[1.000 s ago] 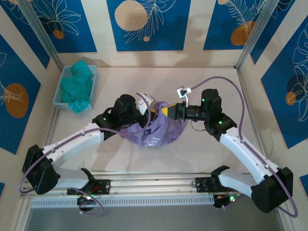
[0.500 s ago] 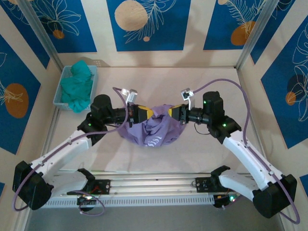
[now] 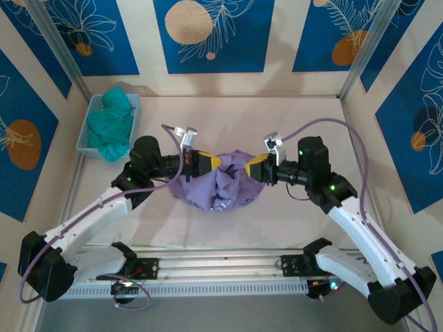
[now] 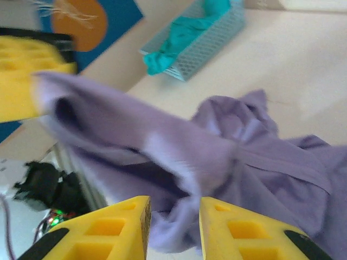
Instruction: Fold the inside-out t-shirt
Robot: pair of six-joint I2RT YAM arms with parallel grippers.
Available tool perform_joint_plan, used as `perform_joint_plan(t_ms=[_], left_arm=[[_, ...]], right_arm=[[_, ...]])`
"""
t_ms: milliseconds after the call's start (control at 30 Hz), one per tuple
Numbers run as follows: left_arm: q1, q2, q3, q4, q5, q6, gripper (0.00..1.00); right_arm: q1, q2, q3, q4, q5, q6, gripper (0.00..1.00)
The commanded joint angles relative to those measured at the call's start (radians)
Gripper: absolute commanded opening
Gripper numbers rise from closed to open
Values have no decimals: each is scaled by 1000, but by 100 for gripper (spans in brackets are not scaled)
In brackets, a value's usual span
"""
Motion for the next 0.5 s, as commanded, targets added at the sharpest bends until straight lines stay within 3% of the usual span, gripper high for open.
perform_joint_plan(t_ms=[0,167,467], left_arm=[[9,-8,31,-5,-12,17,0],[8,-14,34,-13,-11,19,0],[8,-18,37,-33,-1,36,0]], right_arm=[[40,-15,-41,85,-131,-51,29],[107,50,-46,192,-141,-73,30],[96,196,-33,336,-124,-65,34]])
